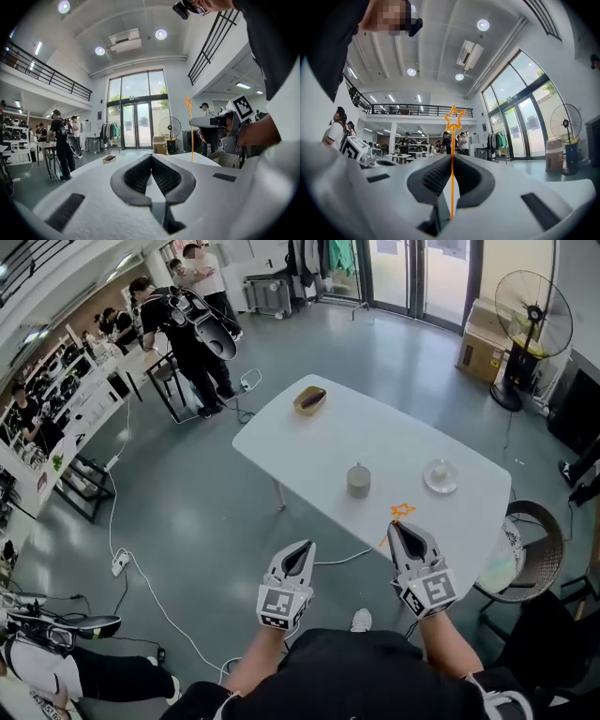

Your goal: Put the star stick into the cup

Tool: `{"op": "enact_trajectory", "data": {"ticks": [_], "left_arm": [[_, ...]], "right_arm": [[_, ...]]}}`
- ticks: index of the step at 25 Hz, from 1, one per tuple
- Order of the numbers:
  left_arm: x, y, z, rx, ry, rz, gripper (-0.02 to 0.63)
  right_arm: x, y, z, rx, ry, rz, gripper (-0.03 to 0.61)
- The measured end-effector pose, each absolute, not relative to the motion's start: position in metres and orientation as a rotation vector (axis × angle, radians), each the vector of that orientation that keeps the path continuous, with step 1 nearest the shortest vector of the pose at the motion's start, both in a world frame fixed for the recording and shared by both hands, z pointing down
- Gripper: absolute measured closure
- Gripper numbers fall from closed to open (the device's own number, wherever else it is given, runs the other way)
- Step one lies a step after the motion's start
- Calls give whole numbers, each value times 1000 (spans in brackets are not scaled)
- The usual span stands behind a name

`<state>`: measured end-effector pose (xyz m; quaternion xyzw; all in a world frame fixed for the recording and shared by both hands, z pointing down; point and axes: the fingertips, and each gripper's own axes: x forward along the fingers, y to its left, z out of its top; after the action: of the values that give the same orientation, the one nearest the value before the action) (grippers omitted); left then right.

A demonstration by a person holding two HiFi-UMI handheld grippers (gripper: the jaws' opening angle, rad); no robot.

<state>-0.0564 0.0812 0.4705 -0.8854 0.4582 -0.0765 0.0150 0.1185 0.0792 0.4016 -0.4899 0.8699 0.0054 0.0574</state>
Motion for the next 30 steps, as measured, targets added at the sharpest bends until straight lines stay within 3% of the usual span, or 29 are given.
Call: {"op": "enact_trajectory", "data": {"ticks": [17,30], "left_arm": [[-32,-7,491,-2815,1398,-252,603],[-77,-143,476,-2848,1266,-256,603]], "right_arm": [[139,-16,427,-1515,2638,-33,558],[90,-135,420,-1613,2570,-44,558]]}}
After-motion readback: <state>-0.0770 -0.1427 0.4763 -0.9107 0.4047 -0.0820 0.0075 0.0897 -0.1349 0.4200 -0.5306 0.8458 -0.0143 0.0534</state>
